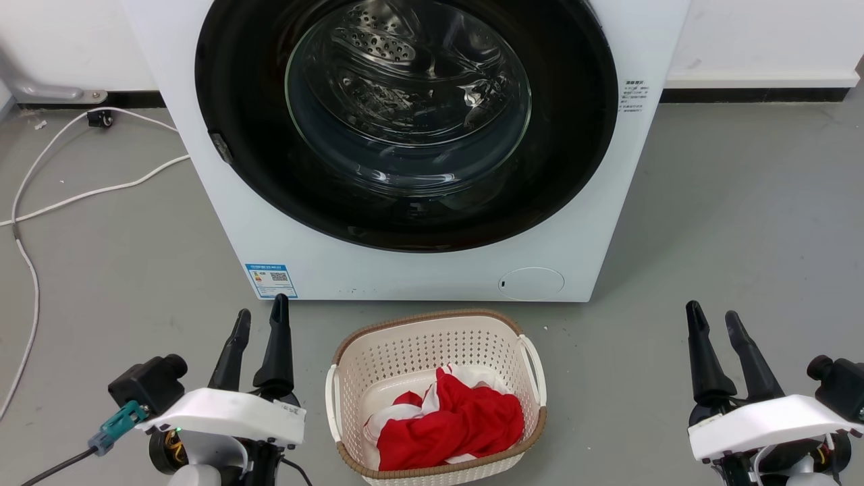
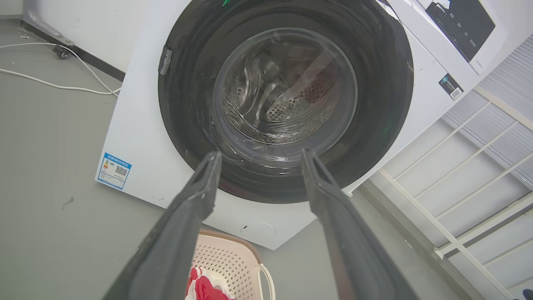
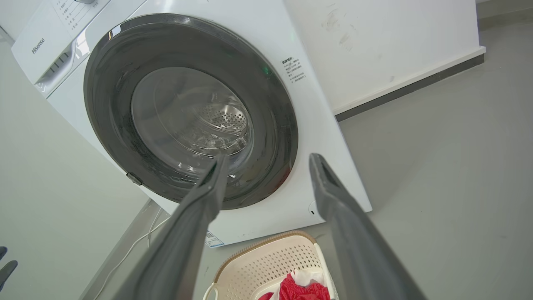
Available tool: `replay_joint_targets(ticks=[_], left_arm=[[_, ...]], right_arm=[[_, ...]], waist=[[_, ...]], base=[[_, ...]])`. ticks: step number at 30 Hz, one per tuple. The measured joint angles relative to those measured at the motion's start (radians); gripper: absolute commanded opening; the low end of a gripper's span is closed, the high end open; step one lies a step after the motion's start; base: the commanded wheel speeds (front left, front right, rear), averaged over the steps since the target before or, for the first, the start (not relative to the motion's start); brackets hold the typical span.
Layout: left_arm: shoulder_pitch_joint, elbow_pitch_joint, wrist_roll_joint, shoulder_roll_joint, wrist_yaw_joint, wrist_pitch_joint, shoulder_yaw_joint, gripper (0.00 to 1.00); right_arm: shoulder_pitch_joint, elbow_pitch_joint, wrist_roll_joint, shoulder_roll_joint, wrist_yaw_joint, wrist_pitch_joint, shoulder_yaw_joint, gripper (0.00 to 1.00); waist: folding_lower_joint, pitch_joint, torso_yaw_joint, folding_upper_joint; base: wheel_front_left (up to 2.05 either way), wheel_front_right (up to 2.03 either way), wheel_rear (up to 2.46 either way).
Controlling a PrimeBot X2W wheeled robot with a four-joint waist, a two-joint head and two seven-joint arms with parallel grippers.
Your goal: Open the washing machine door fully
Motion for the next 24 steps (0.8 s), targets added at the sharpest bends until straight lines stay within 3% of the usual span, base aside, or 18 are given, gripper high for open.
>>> replay_joint_targets(ticks=[24], left_arm=[[-0.02, 0.037, 0.268, 0.015, 0.032, -0.063, -0.046, 1.0]], right_arm=[[0.0, 0.003, -0.24, 0.001, 0.0, -0.035, 0.007, 1.0]], waist=[[0.0, 0.001, 0.0, 0.0]], base=[[0.0, 0.0, 0.0]])
